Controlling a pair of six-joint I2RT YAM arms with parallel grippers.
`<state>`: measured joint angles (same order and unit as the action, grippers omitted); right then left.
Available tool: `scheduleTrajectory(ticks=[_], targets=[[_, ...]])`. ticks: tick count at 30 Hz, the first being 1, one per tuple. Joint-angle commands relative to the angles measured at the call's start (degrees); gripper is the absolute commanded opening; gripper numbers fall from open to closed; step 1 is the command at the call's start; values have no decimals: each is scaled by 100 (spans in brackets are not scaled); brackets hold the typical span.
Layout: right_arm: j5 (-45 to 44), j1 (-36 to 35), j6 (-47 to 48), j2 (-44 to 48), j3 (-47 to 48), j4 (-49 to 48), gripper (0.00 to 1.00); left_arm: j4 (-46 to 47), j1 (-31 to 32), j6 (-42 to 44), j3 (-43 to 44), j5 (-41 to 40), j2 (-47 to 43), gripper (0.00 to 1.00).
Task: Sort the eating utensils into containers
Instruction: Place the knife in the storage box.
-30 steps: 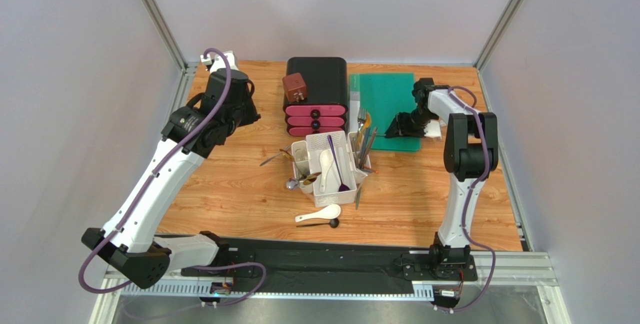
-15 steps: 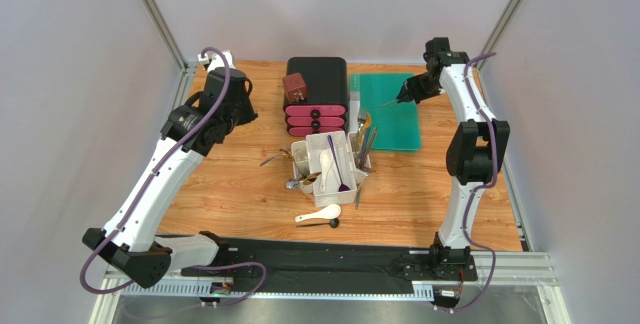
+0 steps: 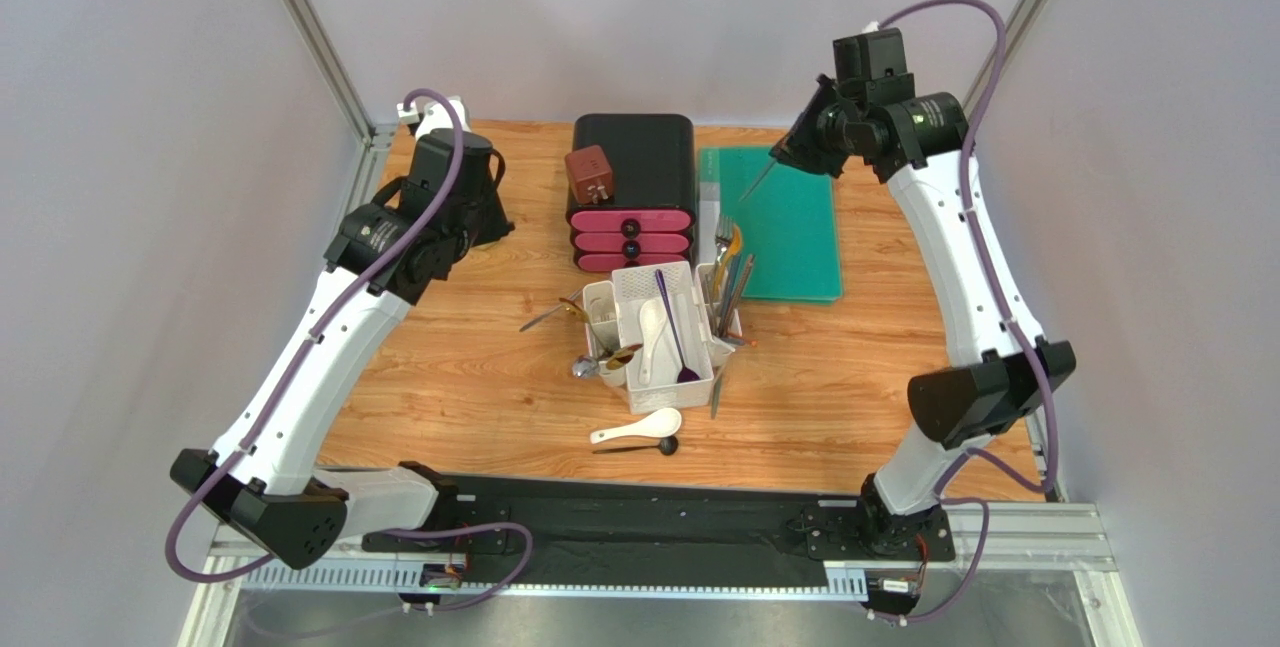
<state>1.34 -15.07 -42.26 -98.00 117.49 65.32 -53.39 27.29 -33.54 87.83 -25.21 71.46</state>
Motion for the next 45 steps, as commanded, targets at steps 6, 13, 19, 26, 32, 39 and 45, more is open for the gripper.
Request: scheduleTrajectory(ticks=[6,13,19,26,32,39,45], targets=[[-38,-1252,1818,-158,864,-642,0,-14,-31,-100,32,315,-141,32],[59,-1998,2117,-106,-101,-1398,0,-374,-31,-179,112,411,113,31],[146,-2473,2187,-17,-798,-2190,0,-594,-83,-311,155,614,394,32],[393,-2773,2205,-115,-1105,-2532,0,-708,-303,-557,-55,719,325,37],[376,-3063,2318,-333,-1404,-2770,0,-682,-470,-636,-345,755,61,37],[261,-3318,2565,-536,-1545,-2911,0,-735,-505,-636,-433,711,-123,36],[-1,-3450,2617,-528,-2027,-3244,0,-779,-505,-671,-565,711,-308,36]])
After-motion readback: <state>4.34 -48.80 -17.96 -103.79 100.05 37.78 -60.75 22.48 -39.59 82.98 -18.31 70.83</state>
